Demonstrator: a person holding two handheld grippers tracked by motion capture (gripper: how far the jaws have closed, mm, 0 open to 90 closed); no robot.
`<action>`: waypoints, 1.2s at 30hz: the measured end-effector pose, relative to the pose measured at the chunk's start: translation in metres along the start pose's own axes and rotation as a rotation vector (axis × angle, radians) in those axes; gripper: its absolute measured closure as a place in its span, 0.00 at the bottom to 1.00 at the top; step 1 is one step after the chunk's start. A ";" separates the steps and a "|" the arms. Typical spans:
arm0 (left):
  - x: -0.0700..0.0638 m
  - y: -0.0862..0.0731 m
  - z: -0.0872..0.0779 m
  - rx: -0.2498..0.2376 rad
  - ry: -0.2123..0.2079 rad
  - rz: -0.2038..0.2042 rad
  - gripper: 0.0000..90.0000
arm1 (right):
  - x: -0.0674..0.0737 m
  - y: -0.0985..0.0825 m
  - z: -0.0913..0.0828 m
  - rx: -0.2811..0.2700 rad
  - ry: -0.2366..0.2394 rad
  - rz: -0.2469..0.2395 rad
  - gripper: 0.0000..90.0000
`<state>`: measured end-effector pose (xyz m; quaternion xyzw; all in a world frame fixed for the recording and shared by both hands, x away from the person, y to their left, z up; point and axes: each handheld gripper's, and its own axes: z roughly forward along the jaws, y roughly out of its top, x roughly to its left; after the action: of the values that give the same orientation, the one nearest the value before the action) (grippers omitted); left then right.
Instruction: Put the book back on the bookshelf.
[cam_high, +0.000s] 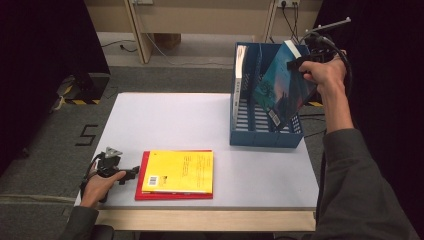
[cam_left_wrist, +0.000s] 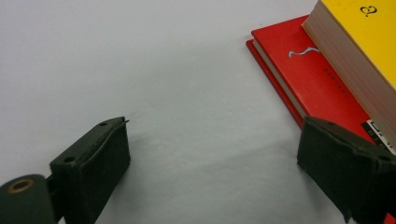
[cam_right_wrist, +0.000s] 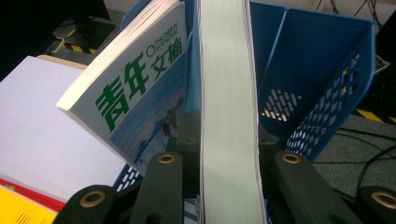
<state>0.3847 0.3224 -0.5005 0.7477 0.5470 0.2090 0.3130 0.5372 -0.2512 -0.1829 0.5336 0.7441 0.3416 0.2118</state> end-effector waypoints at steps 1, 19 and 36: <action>0.000 0.000 0.000 0.000 0.000 0.000 0.09 | 0.000 0.001 -0.002 0.000 -0.003 0.002 0.82; -0.001 0.001 0.001 0.004 0.003 -0.001 0.08 | -0.012 0.003 -0.035 -0.058 -0.039 0.010 0.82; -0.001 0.000 0.001 0.003 0.001 0.003 0.08 | -0.002 0.013 0.003 -0.055 -0.028 0.061 0.82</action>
<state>0.3851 0.3216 -0.5007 0.7488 0.5466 0.2090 0.3114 0.5482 -0.2494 -0.1750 0.5549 0.7148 0.3605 0.2263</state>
